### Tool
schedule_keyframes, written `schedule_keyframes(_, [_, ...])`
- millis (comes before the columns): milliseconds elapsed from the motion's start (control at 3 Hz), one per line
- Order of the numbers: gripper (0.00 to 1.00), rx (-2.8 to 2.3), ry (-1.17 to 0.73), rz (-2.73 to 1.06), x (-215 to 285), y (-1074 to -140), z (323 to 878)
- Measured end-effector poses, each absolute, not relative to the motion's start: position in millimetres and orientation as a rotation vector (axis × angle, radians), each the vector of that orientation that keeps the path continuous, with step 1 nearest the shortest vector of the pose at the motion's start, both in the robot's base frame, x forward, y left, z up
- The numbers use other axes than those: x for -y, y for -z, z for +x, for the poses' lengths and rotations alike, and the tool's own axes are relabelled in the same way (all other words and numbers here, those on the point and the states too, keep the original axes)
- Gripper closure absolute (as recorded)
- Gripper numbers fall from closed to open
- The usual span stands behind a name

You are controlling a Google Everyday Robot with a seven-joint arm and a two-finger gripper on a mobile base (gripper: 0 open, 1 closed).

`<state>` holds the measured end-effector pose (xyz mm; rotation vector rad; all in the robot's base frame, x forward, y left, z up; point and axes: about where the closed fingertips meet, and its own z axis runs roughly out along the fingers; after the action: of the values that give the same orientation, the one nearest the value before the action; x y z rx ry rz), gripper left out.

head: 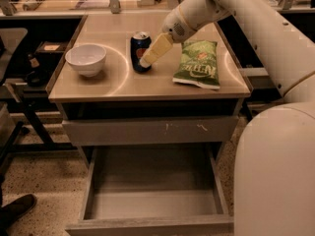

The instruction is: Place pepsi can into middle drawer

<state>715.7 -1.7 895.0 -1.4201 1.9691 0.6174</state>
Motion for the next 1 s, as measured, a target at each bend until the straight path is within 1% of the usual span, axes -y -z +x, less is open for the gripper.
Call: schedule_keyframes(1000, [0.0,-1.942,-0.768,-1.356,-35,-871,740])
